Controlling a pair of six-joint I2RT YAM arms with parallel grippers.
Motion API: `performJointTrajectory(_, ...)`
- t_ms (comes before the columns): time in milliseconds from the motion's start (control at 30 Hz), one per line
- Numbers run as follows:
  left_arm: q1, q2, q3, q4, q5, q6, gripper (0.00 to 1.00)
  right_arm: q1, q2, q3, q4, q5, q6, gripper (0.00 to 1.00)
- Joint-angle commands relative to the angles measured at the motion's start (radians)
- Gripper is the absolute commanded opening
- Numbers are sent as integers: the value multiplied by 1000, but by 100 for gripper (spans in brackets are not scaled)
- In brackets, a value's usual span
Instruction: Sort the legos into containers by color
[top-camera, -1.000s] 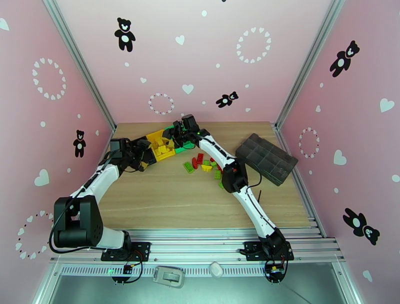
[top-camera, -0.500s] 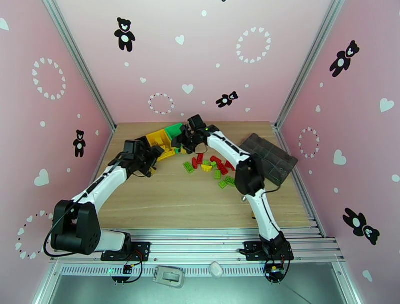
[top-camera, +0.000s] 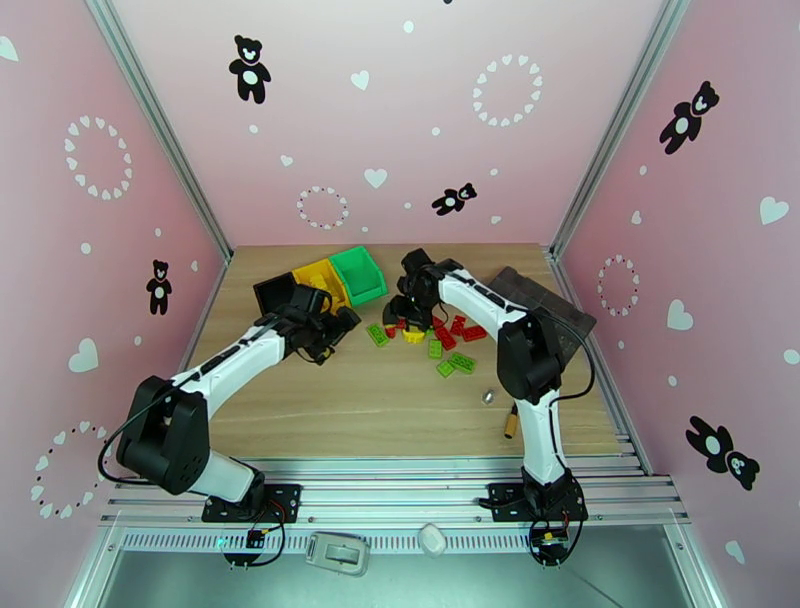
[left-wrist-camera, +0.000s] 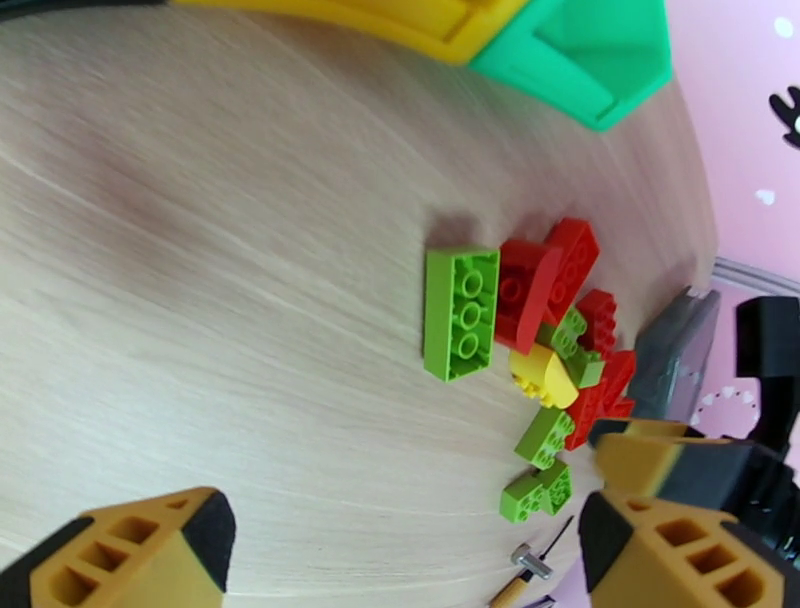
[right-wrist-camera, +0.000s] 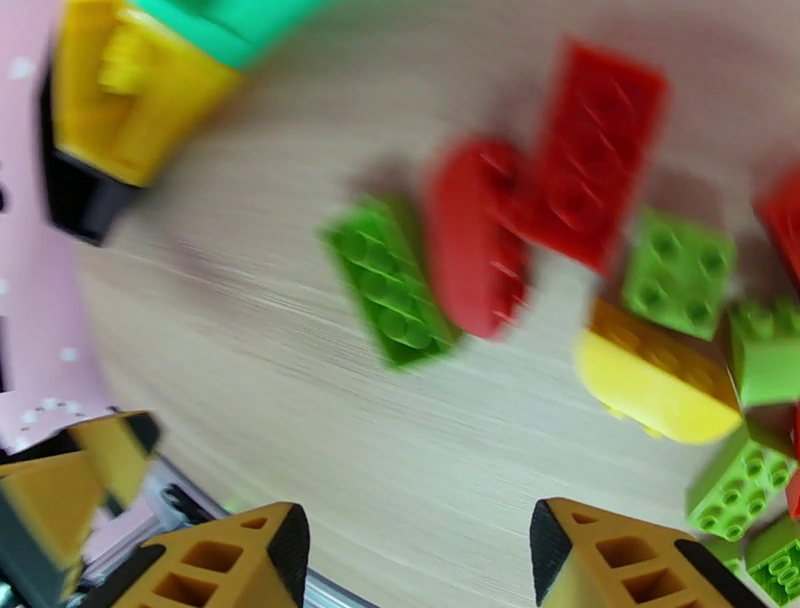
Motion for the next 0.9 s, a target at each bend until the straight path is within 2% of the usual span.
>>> performJointTrajectory(0,-32,29,32,-25,-43,-21,96,3,-44,-27,-45,63,-30,64)
performJointTrajectory(600,-43,22,27,-37,-65,-24,96,4,58,-41,-69,155,-57,69)
performJointTrajectory(867,-39,30,36,-38,-59,-16,96,4,109,19,-109,216,-87,70)
